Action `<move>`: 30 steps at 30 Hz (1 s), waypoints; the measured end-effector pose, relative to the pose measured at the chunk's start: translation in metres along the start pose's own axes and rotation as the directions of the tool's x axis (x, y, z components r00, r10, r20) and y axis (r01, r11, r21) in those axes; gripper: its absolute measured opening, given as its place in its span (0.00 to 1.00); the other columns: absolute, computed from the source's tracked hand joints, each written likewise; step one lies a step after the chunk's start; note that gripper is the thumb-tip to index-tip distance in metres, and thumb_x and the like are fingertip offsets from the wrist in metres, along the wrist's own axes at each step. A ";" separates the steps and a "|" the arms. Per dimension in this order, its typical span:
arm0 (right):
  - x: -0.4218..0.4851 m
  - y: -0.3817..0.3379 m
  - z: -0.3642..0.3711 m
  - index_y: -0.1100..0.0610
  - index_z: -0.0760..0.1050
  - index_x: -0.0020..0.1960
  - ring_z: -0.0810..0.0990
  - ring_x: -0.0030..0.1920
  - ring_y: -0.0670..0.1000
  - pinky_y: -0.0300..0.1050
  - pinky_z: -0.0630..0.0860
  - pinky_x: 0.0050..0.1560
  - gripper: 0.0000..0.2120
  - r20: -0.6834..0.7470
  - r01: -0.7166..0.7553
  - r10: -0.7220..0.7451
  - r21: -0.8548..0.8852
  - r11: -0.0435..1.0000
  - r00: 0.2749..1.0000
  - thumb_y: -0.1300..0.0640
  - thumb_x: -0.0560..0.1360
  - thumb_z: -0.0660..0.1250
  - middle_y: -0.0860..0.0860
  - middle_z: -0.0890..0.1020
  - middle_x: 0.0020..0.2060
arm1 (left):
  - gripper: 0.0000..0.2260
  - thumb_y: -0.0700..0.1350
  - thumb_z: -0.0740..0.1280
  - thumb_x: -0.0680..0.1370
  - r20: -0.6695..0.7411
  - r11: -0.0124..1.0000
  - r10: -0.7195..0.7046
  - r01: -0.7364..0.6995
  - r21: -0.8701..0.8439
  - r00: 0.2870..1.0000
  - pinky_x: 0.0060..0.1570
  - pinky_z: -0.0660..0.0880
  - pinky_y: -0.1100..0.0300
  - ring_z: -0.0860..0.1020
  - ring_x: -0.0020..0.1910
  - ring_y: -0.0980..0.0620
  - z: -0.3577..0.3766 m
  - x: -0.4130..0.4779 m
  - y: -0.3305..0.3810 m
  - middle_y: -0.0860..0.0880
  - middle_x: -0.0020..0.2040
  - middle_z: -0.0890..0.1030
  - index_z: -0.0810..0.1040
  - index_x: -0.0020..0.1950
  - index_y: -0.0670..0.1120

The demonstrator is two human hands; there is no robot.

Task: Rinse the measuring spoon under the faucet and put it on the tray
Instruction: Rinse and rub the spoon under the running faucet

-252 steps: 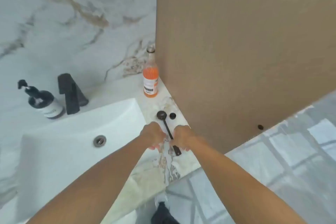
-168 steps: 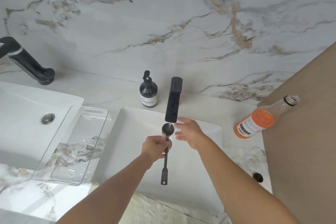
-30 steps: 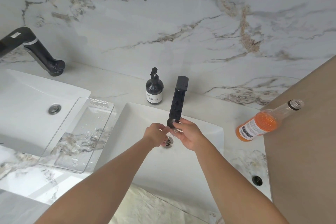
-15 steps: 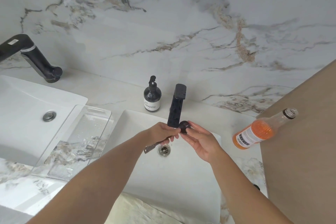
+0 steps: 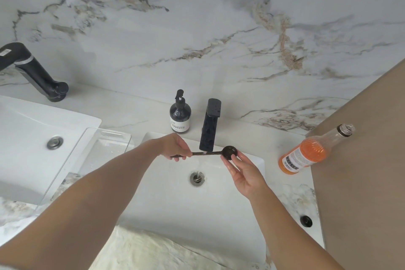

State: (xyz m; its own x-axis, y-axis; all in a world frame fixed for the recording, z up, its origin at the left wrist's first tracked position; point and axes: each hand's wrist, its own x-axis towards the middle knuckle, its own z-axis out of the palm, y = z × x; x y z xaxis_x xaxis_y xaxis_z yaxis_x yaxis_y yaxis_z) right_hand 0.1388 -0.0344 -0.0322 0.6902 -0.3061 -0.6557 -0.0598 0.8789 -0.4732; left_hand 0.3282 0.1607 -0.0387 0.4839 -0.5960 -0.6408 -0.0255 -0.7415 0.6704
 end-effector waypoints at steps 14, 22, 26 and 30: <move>-0.018 -0.036 -0.043 0.70 0.72 0.67 0.85 0.54 0.61 0.49 0.82 0.54 0.19 -0.056 0.095 -0.092 0.040 0.995 0.994 0.72 0.76 0.64 0.64 0.80 0.61 | 0.06 0.36 0.70 0.77 0.191 0.799 0.017 0.102 -0.592 0.981 0.45 0.81 0.61 0.72 0.43 0.48 0.032 0.015 0.017 0.45 0.45 0.86 0.86 0.50 0.42; -0.023 -0.046 -0.060 0.71 0.71 0.67 0.81 0.60 0.61 0.46 0.81 0.55 0.19 -0.099 0.159 -0.156 0.026 0.987 0.983 0.69 0.77 0.65 0.65 0.77 0.65 | 0.09 0.31 0.69 0.76 0.156 0.591 0.070 0.085 -0.802 0.985 0.42 0.83 0.59 0.84 0.42 0.49 0.050 0.016 0.021 0.42 0.46 0.86 0.86 0.49 0.41; -0.019 -0.034 -0.045 0.69 0.78 0.51 0.80 0.61 0.59 0.44 0.84 0.46 0.08 -0.141 0.139 -0.153 -0.108 0.984 0.978 0.63 0.76 0.70 0.64 0.82 0.55 | 0.07 0.31 0.70 0.75 0.074 0.586 0.025 0.046 -0.809 0.997 0.44 0.84 0.56 0.86 0.43 0.46 0.051 0.000 0.002 0.39 0.46 0.86 0.87 0.47 0.38; -0.007 -0.014 -0.011 0.59 0.79 0.51 0.79 0.43 0.55 0.46 0.82 0.42 0.12 -0.211 0.005 -0.072 -0.300 0.954 0.975 0.52 0.74 0.73 0.58 0.78 0.47 | 0.11 0.41 0.65 0.81 0.024 0.588 -0.048 0.048 -0.807 0.999 0.38 0.82 0.59 0.81 0.31 0.50 0.038 -0.025 -0.027 0.43 0.37 0.82 0.81 0.57 0.35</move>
State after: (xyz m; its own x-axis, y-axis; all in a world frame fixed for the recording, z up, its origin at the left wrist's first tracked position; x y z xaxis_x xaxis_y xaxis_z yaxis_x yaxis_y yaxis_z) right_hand 0.1273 -0.0485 -0.0276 0.5250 -0.4388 -0.7293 -0.2698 0.7269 -0.6316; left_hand 0.2837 0.1837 -0.0547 0.4633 -0.5670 -0.6811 0.7144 -0.2158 0.6656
